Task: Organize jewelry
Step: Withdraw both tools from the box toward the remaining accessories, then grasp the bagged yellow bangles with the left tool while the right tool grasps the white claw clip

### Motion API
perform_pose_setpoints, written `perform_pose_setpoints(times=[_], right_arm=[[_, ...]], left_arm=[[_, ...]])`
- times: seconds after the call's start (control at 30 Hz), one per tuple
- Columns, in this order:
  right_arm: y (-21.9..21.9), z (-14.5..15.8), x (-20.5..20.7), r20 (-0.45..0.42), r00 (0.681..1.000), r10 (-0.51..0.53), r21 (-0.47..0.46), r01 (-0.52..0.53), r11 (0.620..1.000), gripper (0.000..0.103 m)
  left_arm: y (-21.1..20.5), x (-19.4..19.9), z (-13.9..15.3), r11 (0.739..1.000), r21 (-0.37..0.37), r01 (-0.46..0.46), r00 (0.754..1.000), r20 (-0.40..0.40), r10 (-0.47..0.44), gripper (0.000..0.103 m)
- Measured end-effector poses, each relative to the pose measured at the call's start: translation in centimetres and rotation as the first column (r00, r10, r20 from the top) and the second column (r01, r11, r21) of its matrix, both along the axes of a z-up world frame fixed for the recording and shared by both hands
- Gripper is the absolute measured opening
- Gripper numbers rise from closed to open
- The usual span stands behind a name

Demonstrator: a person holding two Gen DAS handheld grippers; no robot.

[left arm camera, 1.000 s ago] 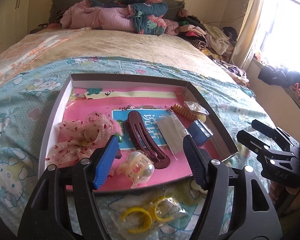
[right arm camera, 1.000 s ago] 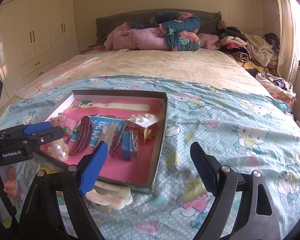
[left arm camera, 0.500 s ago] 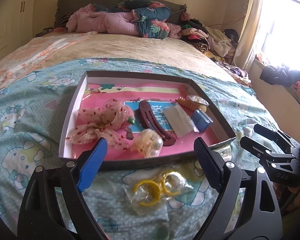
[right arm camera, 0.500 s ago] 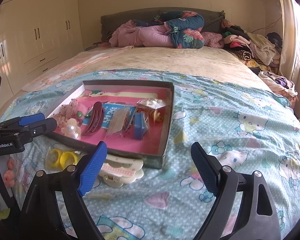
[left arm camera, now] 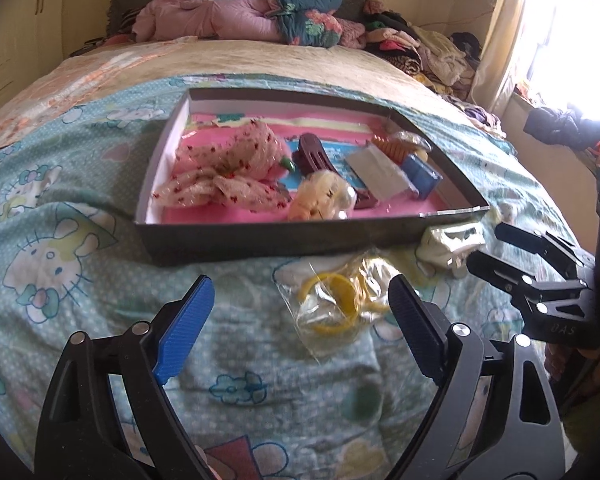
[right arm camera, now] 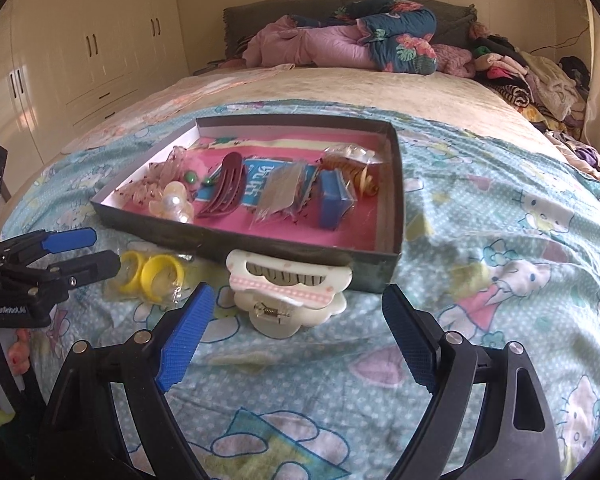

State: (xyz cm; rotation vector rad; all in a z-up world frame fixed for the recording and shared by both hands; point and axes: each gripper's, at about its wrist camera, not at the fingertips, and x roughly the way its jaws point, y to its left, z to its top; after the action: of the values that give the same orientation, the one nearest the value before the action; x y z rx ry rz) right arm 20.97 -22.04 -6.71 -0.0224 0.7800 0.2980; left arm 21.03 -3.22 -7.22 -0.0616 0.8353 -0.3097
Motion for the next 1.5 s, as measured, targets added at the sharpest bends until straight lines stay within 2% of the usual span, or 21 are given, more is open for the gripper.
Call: perform_pose_setpoints(times=[0.2,0.37,0.47,0.53,0.6,0.67,0.8,0.9,1.07,1.2,1.5], right_arm=[[0.1,-1.0,0.8,-0.029,1.000,0.000,0.010,0.000,1.000,0.083],[0.4,-1.3,1.3,-0.030,0.999,0.011,0.012,-0.010,1.000,0.083],[0.6,-1.4,1.5,-0.034,0.999,0.017,0.012,-0.017,1.000,0.083],[0.7,-1.5,1.6,-0.037,0.999,0.019,0.019,-0.018,1.000,0.079],[0.6,-1.7,1.8,-0.045,0.999,0.021,0.024,-0.020,1.000,0.073],[0.7,-1.8,1.8,-0.050,0.999,0.021,0.024,-0.020,1.000,0.068],[0.7,-1.6,1.6,-0.041,0.999,0.024,0.024,-0.023,0.999,0.067],[0.7,-1.5,1.2,-0.032,0.999,0.022,0.011,-0.021,1.000,0.067],[0.5,-1.0,0.2,-0.017,1.000,0.019,-0.010,-0.019,1.000,0.067],[-0.3,-0.4,-0.8,-0.006,1.000,0.008,-0.017,-0.008,1.000,0.067],[-1.8,1.3,-2.6,0.025,1.000,-0.012,-0.013,0.012,1.000,0.067]], left_arm=[[-0.5,0.3,-1.4,1.000,-0.002,0.023,0.999,-0.042,-0.023,0.083],[-0.7,1.2,-1.7,0.999,-0.036,0.031,0.999,-0.038,-0.033,0.083],[-1.1,1.7,-1.7,0.999,-0.028,0.036,0.999,-0.035,-0.037,0.082],[-1.5,1.9,-1.7,0.999,-0.019,0.044,0.999,-0.030,-0.045,0.070],[-1.9,1.9,-1.5,0.998,-0.030,0.062,0.998,-0.027,-0.063,0.054],[-2.3,1.8,-1.6,0.997,-0.022,0.071,0.997,-0.023,-0.072,0.048],[-3.0,1.1,-1.5,0.995,-0.015,0.099,0.995,-0.018,-0.100,0.035],[-3.3,0.4,-1.2,0.993,0.003,0.117,0.993,-0.003,-0.117,0.029],[-4.1,-0.6,-0.5,0.986,-0.019,0.163,0.987,0.012,-0.163,0.015],[-5.1,-1.7,0.2,0.983,-0.001,0.186,0.982,0.039,-0.186,0.012],[-4.1,-2.5,2.7,0.984,-0.049,0.172,0.982,0.093,-0.168,0.011]])
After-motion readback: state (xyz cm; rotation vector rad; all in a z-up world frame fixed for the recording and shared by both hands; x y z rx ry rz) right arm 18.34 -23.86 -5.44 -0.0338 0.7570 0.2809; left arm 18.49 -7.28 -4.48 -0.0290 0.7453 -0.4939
